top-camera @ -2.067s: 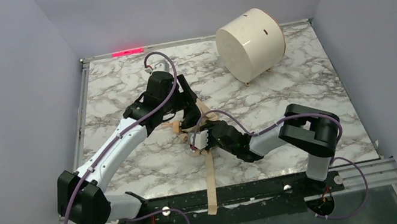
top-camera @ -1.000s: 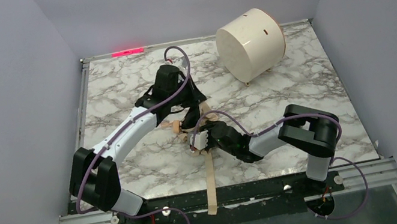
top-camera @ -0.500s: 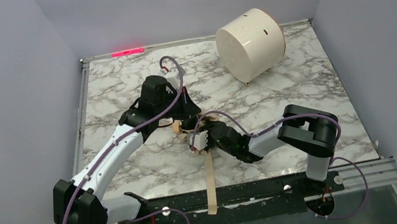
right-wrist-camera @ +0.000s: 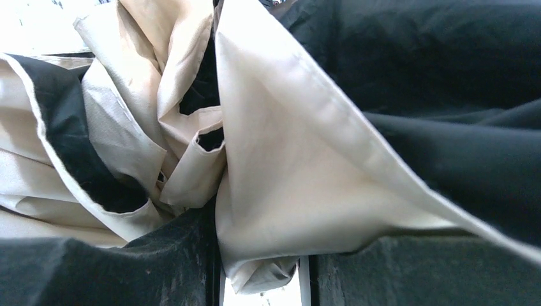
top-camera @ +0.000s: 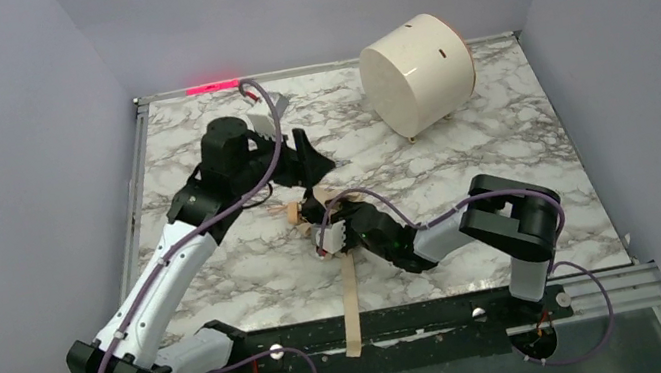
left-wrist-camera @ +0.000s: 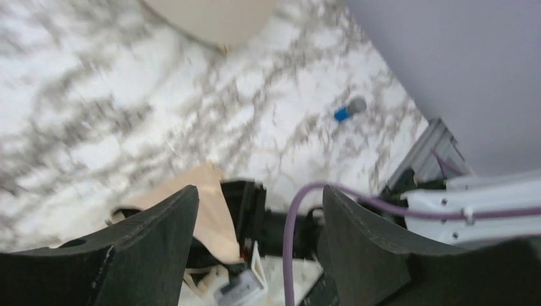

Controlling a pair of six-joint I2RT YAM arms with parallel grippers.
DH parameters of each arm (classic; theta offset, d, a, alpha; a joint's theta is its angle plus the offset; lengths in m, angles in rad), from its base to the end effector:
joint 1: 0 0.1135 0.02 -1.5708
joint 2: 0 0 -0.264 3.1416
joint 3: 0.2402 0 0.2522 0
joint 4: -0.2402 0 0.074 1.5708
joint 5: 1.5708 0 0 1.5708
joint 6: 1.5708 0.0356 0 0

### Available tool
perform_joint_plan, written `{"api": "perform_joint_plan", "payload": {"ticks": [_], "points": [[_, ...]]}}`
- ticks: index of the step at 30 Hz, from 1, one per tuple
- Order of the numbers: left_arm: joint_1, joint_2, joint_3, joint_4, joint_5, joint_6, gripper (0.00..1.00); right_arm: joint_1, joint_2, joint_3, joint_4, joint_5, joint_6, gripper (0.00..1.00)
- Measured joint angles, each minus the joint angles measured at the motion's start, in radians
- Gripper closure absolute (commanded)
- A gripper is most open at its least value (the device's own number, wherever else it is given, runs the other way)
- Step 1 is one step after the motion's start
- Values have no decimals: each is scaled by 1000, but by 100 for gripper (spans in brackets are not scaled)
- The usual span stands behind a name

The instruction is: Put away the umbrella

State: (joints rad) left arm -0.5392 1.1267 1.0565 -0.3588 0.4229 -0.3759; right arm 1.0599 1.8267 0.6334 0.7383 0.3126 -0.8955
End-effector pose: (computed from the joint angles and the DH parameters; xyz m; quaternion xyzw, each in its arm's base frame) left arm 0.2087 -0.1419 0.3503 0.1801 0.8107 -0.3918 0.3960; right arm 0.1708 0.2823 0.1159 -0.6488 0.5367 -0.0887 0.5320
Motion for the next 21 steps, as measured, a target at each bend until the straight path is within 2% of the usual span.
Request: {"api": "perform_joint_plan", "payload": {"ticks": [5,11,17,21], "points": [[77,37,211,27,-51,100,10,4,9,-13,35,-1,-55,81],[166,215,273,58,-68,256,23,8,17,-19,58,0,-90,81],[199,465,255,-56,29,498,24,8,17,-19,57,0,-91,81],[198,493,206,-114,86,614,25,9,15,-19,55,0,-91,81]]}}
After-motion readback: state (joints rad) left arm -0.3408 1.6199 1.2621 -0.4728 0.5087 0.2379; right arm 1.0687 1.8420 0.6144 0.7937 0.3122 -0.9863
